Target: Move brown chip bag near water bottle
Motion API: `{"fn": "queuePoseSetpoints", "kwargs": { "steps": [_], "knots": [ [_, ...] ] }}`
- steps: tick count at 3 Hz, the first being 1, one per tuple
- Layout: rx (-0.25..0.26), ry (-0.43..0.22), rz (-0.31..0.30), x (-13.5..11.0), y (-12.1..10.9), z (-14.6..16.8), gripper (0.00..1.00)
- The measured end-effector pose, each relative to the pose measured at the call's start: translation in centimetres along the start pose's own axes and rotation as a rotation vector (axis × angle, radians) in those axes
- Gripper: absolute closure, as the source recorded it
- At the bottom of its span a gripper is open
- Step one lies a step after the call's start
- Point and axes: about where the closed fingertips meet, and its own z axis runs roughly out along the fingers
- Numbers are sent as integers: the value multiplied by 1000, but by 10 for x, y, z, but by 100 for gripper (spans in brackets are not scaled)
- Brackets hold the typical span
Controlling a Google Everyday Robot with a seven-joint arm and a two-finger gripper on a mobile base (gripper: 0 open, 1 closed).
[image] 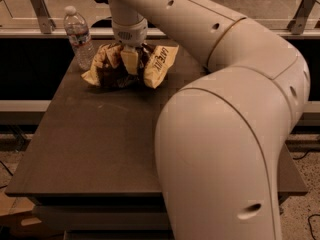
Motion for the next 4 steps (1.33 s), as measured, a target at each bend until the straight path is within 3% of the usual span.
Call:
{"fn": "queuePoseSetpoints", "kwargs": {
  "steps": [3,4],
  "knots": [
    [19,-27,-2,-9,-6,7,13],
    [23,-33,-3,-12,-7,10,0]
  ]
}}
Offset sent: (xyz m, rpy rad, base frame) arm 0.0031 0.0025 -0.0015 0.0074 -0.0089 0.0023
